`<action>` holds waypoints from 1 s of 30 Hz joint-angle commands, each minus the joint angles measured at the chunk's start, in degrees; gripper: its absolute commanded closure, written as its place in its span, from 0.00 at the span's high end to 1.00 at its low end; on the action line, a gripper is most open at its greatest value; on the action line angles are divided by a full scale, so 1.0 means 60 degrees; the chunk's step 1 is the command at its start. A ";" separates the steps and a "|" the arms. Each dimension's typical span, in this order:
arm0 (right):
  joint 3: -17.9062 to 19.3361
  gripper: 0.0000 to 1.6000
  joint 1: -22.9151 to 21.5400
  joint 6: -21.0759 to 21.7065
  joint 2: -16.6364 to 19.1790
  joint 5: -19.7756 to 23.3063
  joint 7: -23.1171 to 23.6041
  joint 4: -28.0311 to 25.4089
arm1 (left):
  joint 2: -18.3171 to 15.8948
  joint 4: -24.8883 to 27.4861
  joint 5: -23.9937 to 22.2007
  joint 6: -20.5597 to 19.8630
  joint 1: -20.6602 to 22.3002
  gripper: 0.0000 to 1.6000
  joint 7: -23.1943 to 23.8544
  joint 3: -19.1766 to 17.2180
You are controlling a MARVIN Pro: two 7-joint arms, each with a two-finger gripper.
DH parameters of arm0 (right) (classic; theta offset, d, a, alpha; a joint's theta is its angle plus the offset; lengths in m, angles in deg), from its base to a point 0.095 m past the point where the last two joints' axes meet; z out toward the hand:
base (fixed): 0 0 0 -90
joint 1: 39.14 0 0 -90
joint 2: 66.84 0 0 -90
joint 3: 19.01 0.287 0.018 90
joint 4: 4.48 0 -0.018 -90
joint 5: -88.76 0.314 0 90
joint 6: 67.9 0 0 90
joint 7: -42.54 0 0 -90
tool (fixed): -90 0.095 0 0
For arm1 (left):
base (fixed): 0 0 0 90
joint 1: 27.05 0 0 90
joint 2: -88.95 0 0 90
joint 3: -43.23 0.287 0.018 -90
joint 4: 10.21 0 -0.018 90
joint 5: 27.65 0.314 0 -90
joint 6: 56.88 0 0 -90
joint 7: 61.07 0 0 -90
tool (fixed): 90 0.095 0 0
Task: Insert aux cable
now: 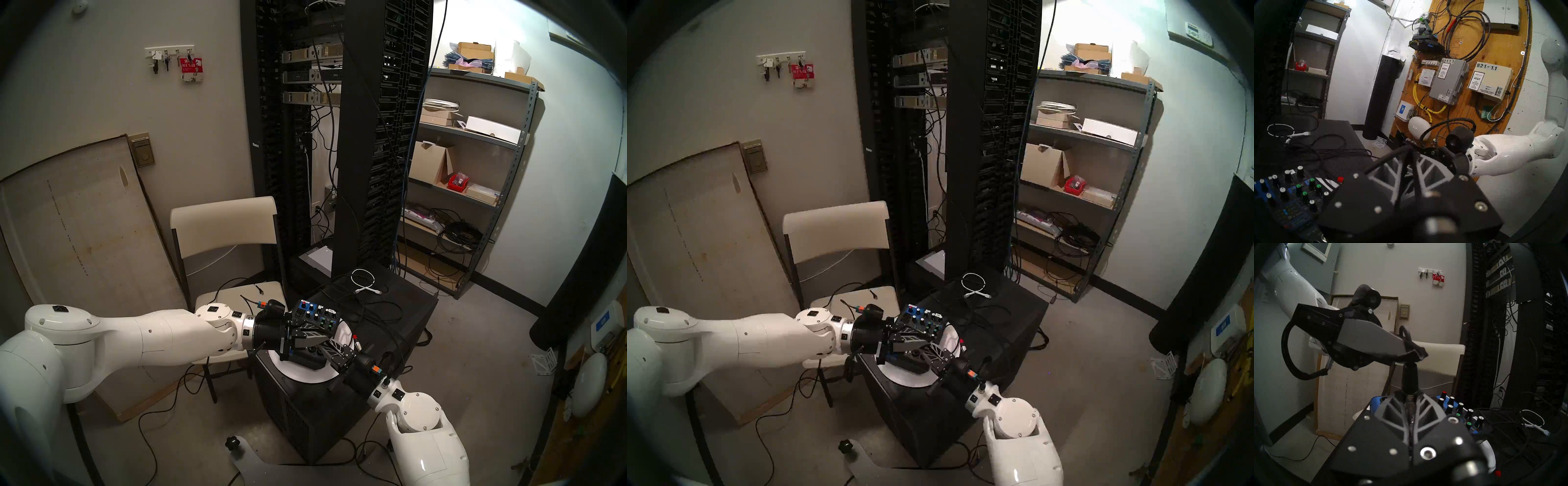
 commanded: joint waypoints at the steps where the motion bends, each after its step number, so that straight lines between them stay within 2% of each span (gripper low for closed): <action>1: 0.0049 0.00 -0.0222 0.0000 0.0038 0.0012 -0.0007 -0.0203 | 0.0140 0.0027 -0.0073 0.0043 0.0036 0.28 0.0112 -0.0088; 8: 0.0089 0.00 -0.0162 0.0388 0.0225 -0.0147 0.0081 -0.0566 | 0.0129 0.0037 -0.0080 0.0005 0.0054 0.30 0.0072 -0.0050; 10: 0.0124 0.00 -0.0126 0.0475 0.0277 -0.0151 0.0099 -0.0644 | 0.0120 0.0039 -0.0085 -0.0012 0.0051 0.34 0.0057 -0.0041; 13: 0.0170 0.00 -0.0098 0.0555 0.0324 -0.0121 0.0149 -0.0700 | 0.0102 0.0037 -0.0088 -0.0018 0.0047 0.42 0.0039 -0.0026; 17: 0.0218 0.00 -0.0083 0.0633 0.0318 -0.0115 0.0197 -0.0735 | 0.0032 0.0067 -0.0088 -0.0027 0.0056 0.49 -0.0032 -0.0013; 18: 0.0231 0.00 -0.0082 0.0648 0.0311 -0.0117 0.0202 -0.0739 | 0.0014 0.0074 -0.0084 -0.0028 0.0062 0.53 -0.0051 -0.0010; 19: 0.0242 0.00 -0.0081 0.0658 0.0304 -0.0119 0.0211 -0.0742 | 0.0004 0.0072 -0.0087 -0.0028 0.0065 0.65 -0.0049 -0.0010; 21: 0.0257 0.00 -0.0093 0.0721 0.0304 -0.0097 0.0254 -0.0747 | -0.0017 0.0075 -0.0087 -0.0024 0.0071 0.67 -0.0058 -0.0008; 23: 0.0274 0.00 -0.0104 0.0805 0.0295 -0.0070 0.0302 -0.0754 | -0.0035 0.0086 -0.0084 -0.0030 0.0081 0.74 -0.0080 0.0004; 26: 0.0237 0.00 -0.0112 0.1093 0.0310 -0.0125 0.0414 -0.0827 | -0.0056 0.0110 -0.0065 -0.0037 0.0095 0.76 -0.0127 0.0025; 30: 0.0151 0.00 -0.0104 0.1141 0.0342 -0.0266 0.0515 -0.0847 | -0.0103 0.0150 -0.0035 -0.0044 0.0109 0.75 -0.0174 0.0059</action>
